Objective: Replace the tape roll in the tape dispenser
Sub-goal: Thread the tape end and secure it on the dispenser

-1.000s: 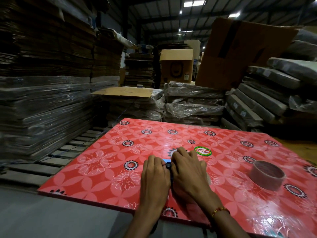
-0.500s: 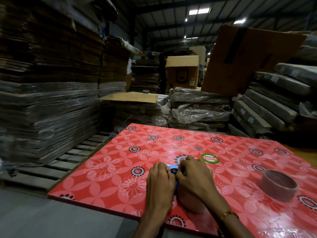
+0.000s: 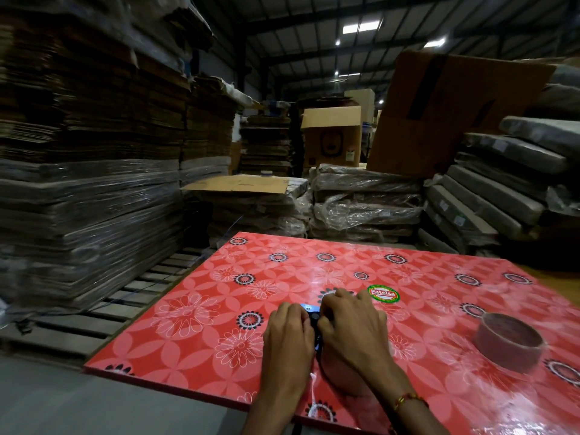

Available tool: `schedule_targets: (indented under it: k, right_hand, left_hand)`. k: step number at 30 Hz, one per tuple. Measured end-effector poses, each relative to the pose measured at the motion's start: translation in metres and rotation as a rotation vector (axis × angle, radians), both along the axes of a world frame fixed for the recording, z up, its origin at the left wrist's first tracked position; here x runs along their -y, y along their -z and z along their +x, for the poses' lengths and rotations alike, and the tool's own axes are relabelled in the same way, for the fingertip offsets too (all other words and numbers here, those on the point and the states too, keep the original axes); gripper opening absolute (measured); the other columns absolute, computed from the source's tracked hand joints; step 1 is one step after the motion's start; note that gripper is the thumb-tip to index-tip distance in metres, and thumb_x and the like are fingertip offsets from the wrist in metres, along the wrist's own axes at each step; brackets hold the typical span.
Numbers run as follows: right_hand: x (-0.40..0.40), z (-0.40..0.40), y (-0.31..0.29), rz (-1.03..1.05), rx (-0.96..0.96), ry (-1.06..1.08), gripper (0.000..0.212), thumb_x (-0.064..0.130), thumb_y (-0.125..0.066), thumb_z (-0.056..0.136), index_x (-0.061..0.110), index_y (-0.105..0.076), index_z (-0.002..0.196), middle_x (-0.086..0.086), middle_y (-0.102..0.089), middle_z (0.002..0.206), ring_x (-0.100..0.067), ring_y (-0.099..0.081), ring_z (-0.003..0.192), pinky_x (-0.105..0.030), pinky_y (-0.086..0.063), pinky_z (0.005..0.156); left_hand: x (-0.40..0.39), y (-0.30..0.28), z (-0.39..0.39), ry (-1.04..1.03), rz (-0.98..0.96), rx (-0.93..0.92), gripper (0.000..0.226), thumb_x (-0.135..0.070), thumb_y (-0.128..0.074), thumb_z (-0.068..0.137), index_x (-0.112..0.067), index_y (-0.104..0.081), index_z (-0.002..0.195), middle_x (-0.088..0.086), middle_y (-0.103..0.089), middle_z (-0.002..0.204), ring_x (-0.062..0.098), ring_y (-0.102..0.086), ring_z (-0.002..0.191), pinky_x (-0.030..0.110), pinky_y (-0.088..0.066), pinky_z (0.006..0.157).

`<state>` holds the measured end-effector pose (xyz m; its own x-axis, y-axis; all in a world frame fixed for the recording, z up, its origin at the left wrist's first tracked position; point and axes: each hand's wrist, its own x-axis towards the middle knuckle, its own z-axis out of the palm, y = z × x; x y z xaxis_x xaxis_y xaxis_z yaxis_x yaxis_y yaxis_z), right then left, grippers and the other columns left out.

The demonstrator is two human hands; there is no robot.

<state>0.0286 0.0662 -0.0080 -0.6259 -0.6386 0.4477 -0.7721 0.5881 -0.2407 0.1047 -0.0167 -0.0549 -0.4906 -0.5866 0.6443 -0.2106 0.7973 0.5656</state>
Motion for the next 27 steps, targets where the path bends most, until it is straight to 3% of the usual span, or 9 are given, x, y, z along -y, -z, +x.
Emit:
schedule_targets:
  k: [7, 12, 21, 27]
  right_hand:
    - [-0.003, -0.002, 0.000, 0.005, 0.019, -0.025, 0.019, 0.034, -0.048, 0.092, 0.023, -0.062, 0.099, 0.007, -0.057, 0.113, -0.023, -0.042, 0.109, -0.036, -0.031, 0.076]
    - [-0.003, -0.003, 0.000, 0.005, 0.037, -0.044, 0.017, 0.033, -0.048, 0.091, 0.025, -0.062, 0.099, 0.007, -0.057, 0.111, -0.022, -0.042, 0.108, -0.037, -0.032, 0.077]
    - [0.002, -0.001, -0.007, 0.059, 0.035, 0.003, 0.016, 0.029, -0.048, 0.093, 0.022, -0.060, 0.101, 0.003, -0.059, 0.114, -0.027, -0.045, 0.116, -0.040, -0.036, 0.079]
    - [0.002, -0.003, 0.000, -0.017, 0.061, 0.022, 0.015, 0.031, -0.048, 0.093, 0.023, -0.060, 0.091, 0.005, -0.058, 0.111, -0.025, -0.045, 0.111, -0.041, -0.039, 0.085]
  left_hand:
    - [-0.002, -0.003, 0.001, 0.016, -0.006, 0.033, 0.008, -0.013, -0.054, 0.094, -0.019, -0.051, 0.089, -0.008, -0.049, 0.094, 0.012, -0.045, 0.090, 0.021, -0.033, 0.077]
    - [0.007, 0.002, -0.002, 0.032, 0.065, 0.022, 0.011, -0.013, -0.056, 0.092, -0.018, -0.052, 0.083, -0.007, -0.052, 0.087, 0.015, -0.050, 0.084, 0.032, -0.047, 0.076]
    - [0.002, 0.000, -0.009, -0.034, 0.041, 0.038, 0.021, -0.010, -0.054, 0.090, -0.015, -0.042, 0.074, -0.002, -0.048, 0.075, 0.020, -0.043, 0.071, 0.029, -0.029, 0.065]
    - [0.002, -0.001, -0.012, -0.056, 0.051, 0.026, 0.025, -0.006, -0.057, 0.086, -0.016, -0.039, 0.072, 0.002, -0.048, 0.071, 0.024, -0.044, 0.067, 0.033, -0.030, 0.061]
